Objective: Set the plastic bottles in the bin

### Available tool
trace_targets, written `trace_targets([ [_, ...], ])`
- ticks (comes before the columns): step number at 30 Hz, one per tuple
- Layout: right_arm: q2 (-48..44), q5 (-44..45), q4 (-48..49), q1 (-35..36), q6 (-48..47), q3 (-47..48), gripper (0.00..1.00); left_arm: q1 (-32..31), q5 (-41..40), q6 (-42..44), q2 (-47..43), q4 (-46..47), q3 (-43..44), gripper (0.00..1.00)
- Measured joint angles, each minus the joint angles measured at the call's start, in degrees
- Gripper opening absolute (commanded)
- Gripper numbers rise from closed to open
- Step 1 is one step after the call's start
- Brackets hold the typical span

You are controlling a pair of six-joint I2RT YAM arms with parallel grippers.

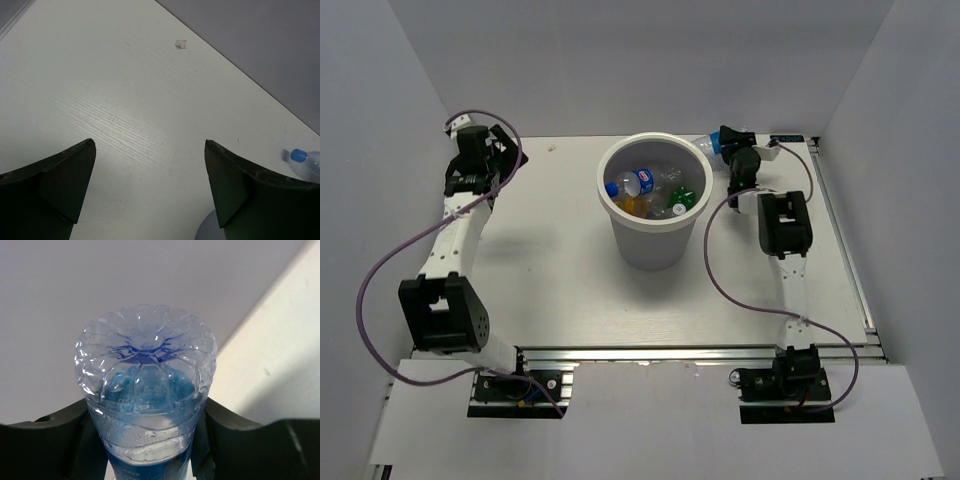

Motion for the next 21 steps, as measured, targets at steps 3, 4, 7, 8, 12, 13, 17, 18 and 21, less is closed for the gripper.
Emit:
trace_targets([
  [3,-12.41,-4.39,3.56,-2.51,-5.90,-12.98,0.10,0.00,0.59,-0.04,-4.46,0.42,-2.82,0.98],
  [4,-17.57,-5.66,4.98,-3.54,-8.09,-16.98,0.10,0.00,0.70,-0.11,-5.79,0.90,-3.50,0.98],
  [7,-31.69,-10.45,6.67,-6.27,-15.08,-23.10,0.11,0.02,1.18,-0.39,-9.27,2.54,-5.44,0.98],
  [8,-36.50,-13.09,5.95,-7.28,-18.25,-23.54,0.12,0.02,1.31,-0.46,-10.14,3.02,-6.05,0.98],
  [12,-52.11,-21.75,3.39,-7.04,-30.23,-20.94,0.12,0.02,1.81,-0.96,-12.96,4.87,-8.94,0.98],
  [13,-55.45,-23.43,2.86,-5.66,-33.59,-20.72,0.12,0.02,1.81,-1.09,-13.46,5.20,-9.79,0.98],
  [17,-63.76,-30.53,-1.75,2.62,-45.94,-20.24,0.14,0.02,1.66,-1.70,-15.28,5.77,-13.62,0.98],
  [18,-64.63,-32.87,-3.67,4.87,-48.70,-19.85,0.15,0.02,1.64,-1.81,-15.50,5.75,-14.27,0.98],
  [21,-65.77,-37.59,-9.51,9.25,-55.60,-20.24,0.27,0.02,1.62,-2.12,-15.89,5.70,-15.74,0.98],
])
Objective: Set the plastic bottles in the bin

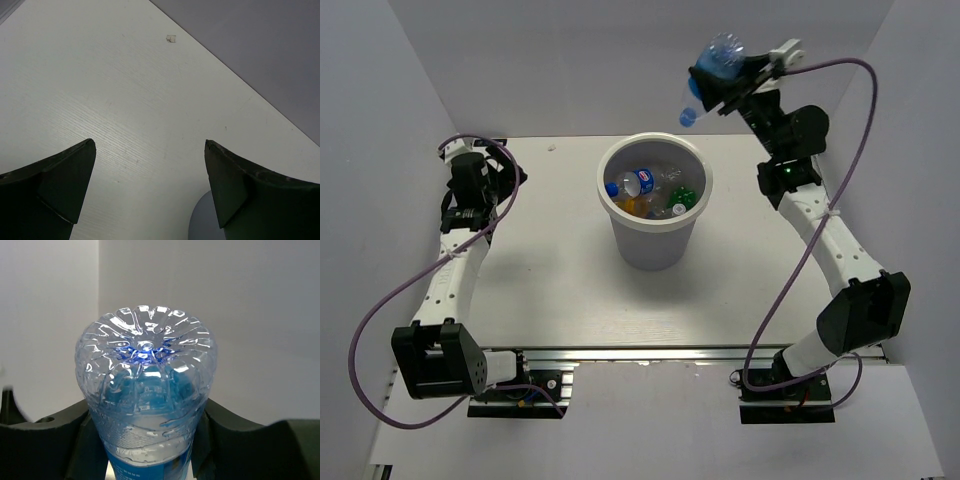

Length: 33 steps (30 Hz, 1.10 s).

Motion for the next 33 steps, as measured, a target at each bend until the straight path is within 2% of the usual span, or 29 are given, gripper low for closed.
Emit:
trace_targets([
  [2,-0.33,-1.40,-5.14,2.47,-4.17,-1.07,0.39,0.00,0.02,-0.24,-0.31,0.11,-0.59,0.98],
  [3,-0.46,-1.88,-7.58,3.56,-6.21,-1.84,0.56,0.00,0.02,-0.35,-0.59,0.11,-0.85,0.98],
  [4,-0.70,-2.40,-9.92,4.52,-8.02,-2.89,0.64,0.00,0.04,-0.46,-0.90,0.17,-1.09,0.98],
  [5,-0.90,-2.69,-11.89,5.38,-9.35,-3.87,0.69,0.00,0.04,-0.50,-1.25,0.35,-1.38,0.98],
  [7,-1.05,-3.28,-15.74,6.95,-11.76,-5.51,0.89,0.00,0.22,-0.76,-2.05,0.52,-1.81,0.98],
  [14,-1.05,-4.28,-25.03,8.00,-13.33,-5.11,0.89,0.00,0.90,-1.18,-3.58,1.09,-1.84,0.98],
  [21,-1.07,-2.56,-29.66,7.96,-13.35,0.72,0.89,0.00,0.83,-1.27,-4.11,1.01,-1.84,0.98],
  [28,-3.85,8.41,-33.07,7.43,-13.35,1.64,0.89,0.00,0.46,-1.20,-4.20,0.52,-1.84,0.98],
  [33,-3.15,17.25,-44.37,4.61,-11.26,9.62,0.89,0.00,0.17,-1.07,-4.20,-0.13,-1.81,0.98],
])
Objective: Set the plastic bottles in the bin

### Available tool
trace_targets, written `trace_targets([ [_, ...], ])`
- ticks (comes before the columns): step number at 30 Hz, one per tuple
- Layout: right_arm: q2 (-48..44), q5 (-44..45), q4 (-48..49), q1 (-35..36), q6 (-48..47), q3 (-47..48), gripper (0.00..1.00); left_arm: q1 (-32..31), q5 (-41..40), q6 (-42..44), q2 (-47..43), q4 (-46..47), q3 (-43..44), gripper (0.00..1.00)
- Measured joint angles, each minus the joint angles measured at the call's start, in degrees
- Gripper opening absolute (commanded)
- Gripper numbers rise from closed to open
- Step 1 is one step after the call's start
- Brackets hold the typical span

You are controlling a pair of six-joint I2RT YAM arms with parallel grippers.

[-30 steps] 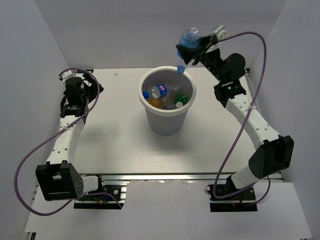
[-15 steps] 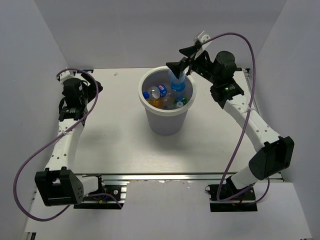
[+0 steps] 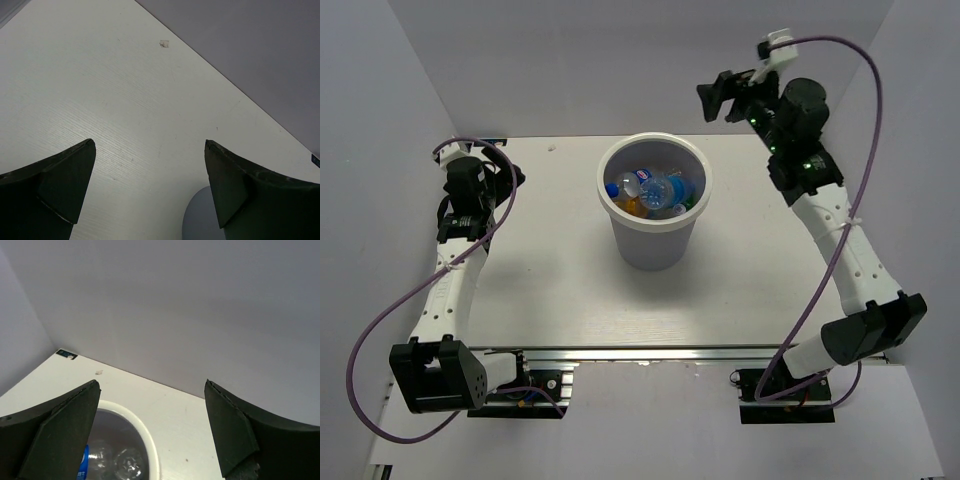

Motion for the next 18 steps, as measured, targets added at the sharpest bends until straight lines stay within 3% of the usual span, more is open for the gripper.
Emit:
trace_targets([
  [3,-0.63,-0.68,-3.56,-7.50,5.53,0.42,0.89,0.00,-0.31,0.00,0.00,-0.26,0.00,0.98],
  [7,-4.20,1.90,-4.52,-17.40,11.45,-10.45,0.89,0.00,-1.22,0.00,0.00,-0.61,0.02,0.98],
  [14,-17.59,7.56,-1.86,-17.05,18.16,-45.20,0.90,0.00,-3.10,0.24,0.48,-0.11,0.02,0.98],
  [18,-25.16,9.35,-1.60,-16.96,20.41,-55.45,0.89,0.00,-3.37,0.24,1.99,0.33,0.02,0.98],
])
